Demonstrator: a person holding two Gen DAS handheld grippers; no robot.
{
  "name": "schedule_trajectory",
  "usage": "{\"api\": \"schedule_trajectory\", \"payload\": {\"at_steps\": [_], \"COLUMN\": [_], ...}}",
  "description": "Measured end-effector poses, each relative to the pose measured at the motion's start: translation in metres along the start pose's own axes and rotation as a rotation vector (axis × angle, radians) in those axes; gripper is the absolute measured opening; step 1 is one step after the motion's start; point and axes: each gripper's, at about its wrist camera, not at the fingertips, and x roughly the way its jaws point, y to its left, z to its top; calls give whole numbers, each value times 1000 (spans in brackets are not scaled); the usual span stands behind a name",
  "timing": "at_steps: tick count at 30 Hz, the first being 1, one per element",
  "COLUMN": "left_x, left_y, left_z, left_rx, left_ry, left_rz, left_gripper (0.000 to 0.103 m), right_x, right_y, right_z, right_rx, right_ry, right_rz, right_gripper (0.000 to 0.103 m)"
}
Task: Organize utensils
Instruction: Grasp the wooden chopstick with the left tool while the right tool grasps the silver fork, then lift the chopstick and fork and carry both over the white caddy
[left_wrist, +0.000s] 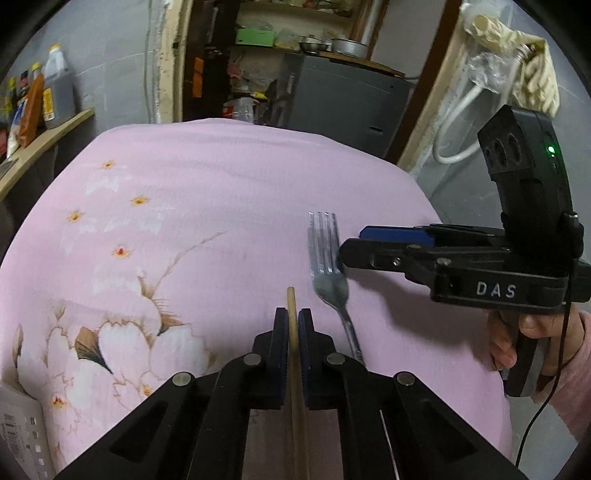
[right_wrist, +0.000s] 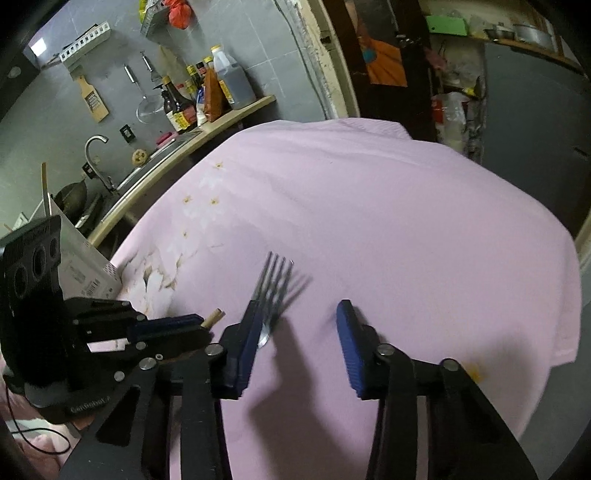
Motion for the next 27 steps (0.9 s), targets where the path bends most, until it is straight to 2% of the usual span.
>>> {"api": "schedule_trajectory", "payload": {"at_steps": [5,9,14,16,22,27], "left_x": [-2,-7,-27,-36,-76,-112], "left_y": [12,17,20,20,14,12], "left_z": [2,4,6,8,14,13], "left_rx": [-62,-99,-123,-123,-94,-56], "left_ry": [-5,-10,-43,-63,-137,-205], "left_rz": [2,-8,-30,-38,-58,-65], "left_gripper": [6,6,6,6,6,6], "right_x": [13,19,8,-5,-54,-101], "right_y": [0,1,14,22,55,99], "right_z": [11,15,11,9,6,-1], "right_rx": [4,18,13,13,-44,-143], "right_ry": [25,46,20,-6,-117,-229], "right_rz": [51,99,87,79,-4,-155], "right_gripper": [26,14,4,3,2,2]}}
